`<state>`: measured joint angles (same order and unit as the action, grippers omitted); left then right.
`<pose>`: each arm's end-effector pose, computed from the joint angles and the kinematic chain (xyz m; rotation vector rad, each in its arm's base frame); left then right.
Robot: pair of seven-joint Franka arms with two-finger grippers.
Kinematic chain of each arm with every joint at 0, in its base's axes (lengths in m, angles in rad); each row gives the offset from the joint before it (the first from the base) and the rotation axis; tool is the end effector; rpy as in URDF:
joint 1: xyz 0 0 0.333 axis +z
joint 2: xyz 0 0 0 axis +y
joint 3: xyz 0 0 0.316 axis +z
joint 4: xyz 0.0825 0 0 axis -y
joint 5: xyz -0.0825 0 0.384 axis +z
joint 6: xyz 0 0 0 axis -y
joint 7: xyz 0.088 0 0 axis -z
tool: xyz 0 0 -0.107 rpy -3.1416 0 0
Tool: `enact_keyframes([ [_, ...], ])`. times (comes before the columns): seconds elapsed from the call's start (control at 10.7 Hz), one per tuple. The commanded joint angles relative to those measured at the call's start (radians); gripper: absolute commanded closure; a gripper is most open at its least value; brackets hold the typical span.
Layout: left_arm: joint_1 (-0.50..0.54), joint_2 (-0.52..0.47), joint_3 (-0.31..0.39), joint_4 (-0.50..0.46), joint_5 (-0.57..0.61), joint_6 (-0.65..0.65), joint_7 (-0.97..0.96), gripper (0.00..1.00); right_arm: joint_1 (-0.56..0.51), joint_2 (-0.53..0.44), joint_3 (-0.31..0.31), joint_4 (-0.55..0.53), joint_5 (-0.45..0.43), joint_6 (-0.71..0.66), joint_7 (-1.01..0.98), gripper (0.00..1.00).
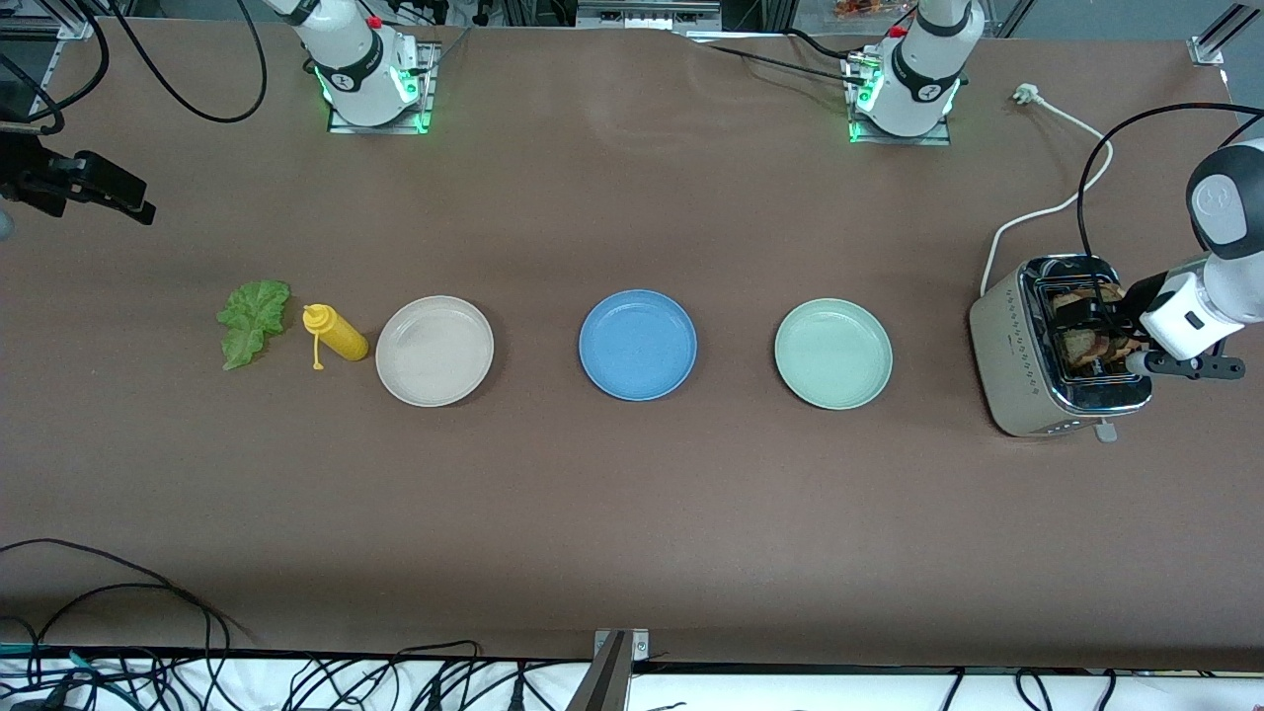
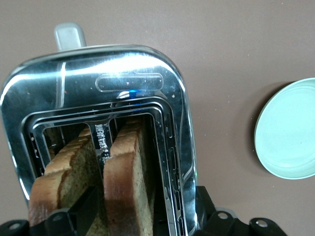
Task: Make sandwich in blue plate with both arms
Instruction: 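Lower the left gripper into the toaster and grasp a bread slice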
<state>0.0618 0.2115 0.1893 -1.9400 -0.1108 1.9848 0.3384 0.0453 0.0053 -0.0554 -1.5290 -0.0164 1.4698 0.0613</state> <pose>0.5668 0.1345 0.3650 3.0316 -0.0536 -0.2098 0.5458 -0.0073 0.6326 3.1196 -0.1132 -0.1000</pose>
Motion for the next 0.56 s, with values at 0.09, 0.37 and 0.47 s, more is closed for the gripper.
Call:
enact_keyframes([
  [0.09, -0.011, -0.021, 0.012, -0.013, -0.027, -0.024, -0.013, 0.41, 0.001, 0.002, 0.0, 0.018, -0.004, -0.013, -0.002, 0.0],
  [0.37, -0.01, -0.032, 0.018, -0.01, -0.026, -0.041, -0.012, 0.93, 0.002, 0.004, 0.0, 0.018, -0.008, -0.005, 0.006, 0.0],
  [0.47, -0.011, -0.035, 0.025, -0.008, -0.026, -0.043, -0.01, 1.0, 0.002, 0.004, 0.0, 0.018, -0.007, -0.005, 0.005, 0.0],
])
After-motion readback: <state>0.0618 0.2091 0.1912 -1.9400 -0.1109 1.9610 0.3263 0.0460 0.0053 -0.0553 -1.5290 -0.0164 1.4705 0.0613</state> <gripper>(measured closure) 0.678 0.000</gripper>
